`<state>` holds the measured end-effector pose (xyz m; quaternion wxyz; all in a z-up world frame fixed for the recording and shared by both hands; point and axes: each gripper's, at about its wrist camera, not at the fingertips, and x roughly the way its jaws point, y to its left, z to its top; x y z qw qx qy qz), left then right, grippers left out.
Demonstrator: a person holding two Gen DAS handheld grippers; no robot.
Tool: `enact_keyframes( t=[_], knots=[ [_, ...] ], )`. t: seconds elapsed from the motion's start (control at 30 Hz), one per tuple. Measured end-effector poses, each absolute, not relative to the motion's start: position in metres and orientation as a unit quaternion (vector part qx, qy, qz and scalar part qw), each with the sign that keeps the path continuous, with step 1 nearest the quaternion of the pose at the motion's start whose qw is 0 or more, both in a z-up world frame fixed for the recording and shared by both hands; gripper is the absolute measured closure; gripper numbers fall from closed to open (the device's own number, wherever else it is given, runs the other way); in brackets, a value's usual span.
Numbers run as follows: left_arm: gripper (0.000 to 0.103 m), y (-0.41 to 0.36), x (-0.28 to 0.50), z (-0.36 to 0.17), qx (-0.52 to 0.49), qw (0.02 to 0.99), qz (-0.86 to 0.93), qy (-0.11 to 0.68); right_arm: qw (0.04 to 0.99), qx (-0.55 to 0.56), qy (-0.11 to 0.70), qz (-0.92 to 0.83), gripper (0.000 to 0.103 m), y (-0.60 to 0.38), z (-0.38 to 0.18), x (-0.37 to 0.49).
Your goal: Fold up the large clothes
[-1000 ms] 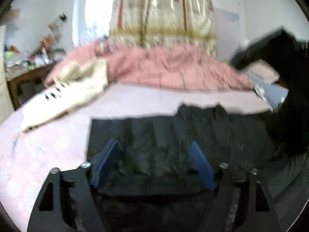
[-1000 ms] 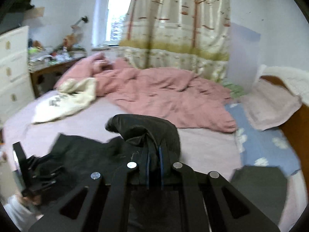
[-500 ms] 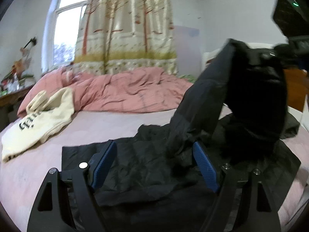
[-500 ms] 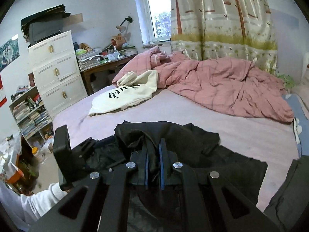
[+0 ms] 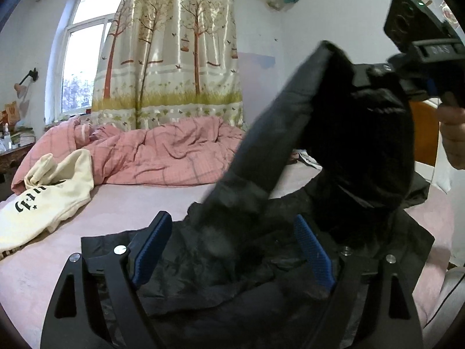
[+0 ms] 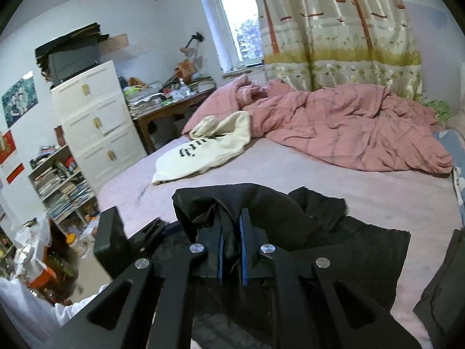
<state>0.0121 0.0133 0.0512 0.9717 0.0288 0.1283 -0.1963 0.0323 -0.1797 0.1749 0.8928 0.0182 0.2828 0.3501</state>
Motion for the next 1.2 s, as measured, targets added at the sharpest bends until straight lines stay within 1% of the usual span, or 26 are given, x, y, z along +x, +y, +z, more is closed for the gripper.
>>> enact_keyframes(
  t=[0.1, 0.27, 0.3, 0.33, 0.37, 0.4, 0.43, 0.47, 0.5, 0.53, 0.57, 0.6, 0.63, 0.67, 0.73, 0.77, 0.8, 0.87, 0.93, 1.0, 1.07, 1.17, 1.2],
  knots=[
    [0.018, 0.015, 0.011, 0.052, 0.030, 0.973, -0.191, 0.125, 0.892, 0.005, 0.282, 0.353, 0.094, -0.178, 0.178, 0.024],
    [0.019, 0.015, 0.015, 0.048, 0.033, 0.974, -0.181, 0.130, 0.890, 0.019, 0.294, 0.348, 0.094, -0.186, 0.174, 0.025],
    [0.029, 0.016, 0.014, 0.049, 0.030, 0.975, -0.181, 0.125, 0.889, 0.020, 0.294, 0.350, 0.094, -0.186, 0.174, 0.024],
    [0.051, 0.016, 0.012, 0.050, 0.028, 0.976, -0.180, 0.117, 0.890, 0.016, 0.293, 0.349, 0.094, -0.186, 0.172, 0.023],
    [0.065, 0.017, 0.010, 0.052, 0.026, 0.977, -0.180, 0.109, 0.893, 0.010, 0.290, 0.344, 0.094, -0.185, 0.172, 0.023],
    [0.090, 0.019, 0.007, 0.055, 0.021, 0.978, -0.180, 0.100, 0.897, 0.005, 0.287, 0.335, 0.094, -0.184, 0.171, 0.023],
    [0.092, 0.023, 0.004, 0.059, 0.009, 0.980, -0.181, 0.086, 0.905, -0.001, 0.282, 0.320, 0.094, -0.184, 0.169, 0.023],
    [0.092, 0.028, 0.000, 0.062, -0.002, 0.981, -0.179, 0.072, 0.910, -0.006, 0.278, 0.306, 0.094, -0.183, 0.167, 0.023],
    [0.093, 0.034, -0.004, 0.066, -0.016, 0.984, -0.169, 0.057, 0.918, -0.008, 0.274, 0.287, 0.089, -0.183, 0.165, 0.025],
    [0.093, 0.040, -0.007, 0.071, -0.030, 0.986, -0.158, 0.048, 0.927, -0.013, 0.268, 0.260, 0.076, -0.182, 0.163, 0.026],
    [0.093, 0.046, -0.010, 0.076, -0.041, 0.987, -0.148, 0.041, 0.938, -0.021, 0.262, 0.227, 0.069, -0.182, 0.160, 0.027],
    [0.094, 0.052, -0.013, 0.081, -0.048, 0.989, -0.137, 0.033, 0.947, -0.030, 0.254, 0.194, 0.043, -0.181, 0.156, 0.028],
    [0.094, 0.058, -0.016, 0.087, -0.053, 0.991, -0.124, 0.025, 0.955, -0.032, 0.241, 0.170, 0.024, -0.182, 0.153, 0.027],
    [0.094, 0.064, -0.020, 0.094, -0.056, 0.992, -0.107, 0.020, 0.960, -0.028, 0.228, 0.159, 0.021, -0.184, 0.152, 0.024],
    [0.093, 0.072, -0.017, 0.110, -0.042, 0.997, -0.061, 0.034, 0.966, -0.012, 0.212, 0.146, 0.020, -0.193, 0.148, 0.020],
    [0.093, 0.072, -0.010, 0.116, -0.018, 0.998, -0.028, 0.062, 0.969, -0.005, 0.207, 0.139, 0.020, -0.198, 0.146, 0.019],
    [0.093, 0.070, 0.003, 0.119, 0.015, 0.994, -0.010, 0.108, 0.972, 0.005, 0.199, 0.124, 0.020, -0.205, 0.143, 0.018],
    [0.093, 0.071, 0.025, 0.110, 0.057, 0.983, 0.041, 0.168, 0.978, 0.014, 0.190, 0.080, 0.018, -0.217, 0.134, 0.019],
    [0.093, 0.081, 0.044, 0.091, 0.047, 0.974, 0.071, 0.210, 0.977, 0.010, 0.209, 0.032, 0.018, -0.227, 0.119, 0.029],
    [0.093, 0.096, 0.069, 0.067, 0.016, 0.957, 0.070, 0.280, 0.972, 0.013, 0.233, 0.009, 0.018, -0.236, 0.103, 0.038],
    [0.093, 0.107, 0.075, 0.056, -0.009, 0.956, 0.056, 0.287, 0.965, 0.026, 0.260, 0.015, 0.018, -0.244, 0.085, 0.047],
    [0.093, 0.119, 0.065, 0.066, -0.071, 0.962, -0.005, 0.264, 0.942, 0.025, 0.331, 0.052, 0.018, -0.246, 0.053, 0.066],
    [0.088, 0.123, 0.063, 0.070, -0.084, 0.963, -0.003, 0.255, 0.934, 0.018, 0.354, 0.054, 0.018, -0.245, 0.042, 0.073]
  ],
)
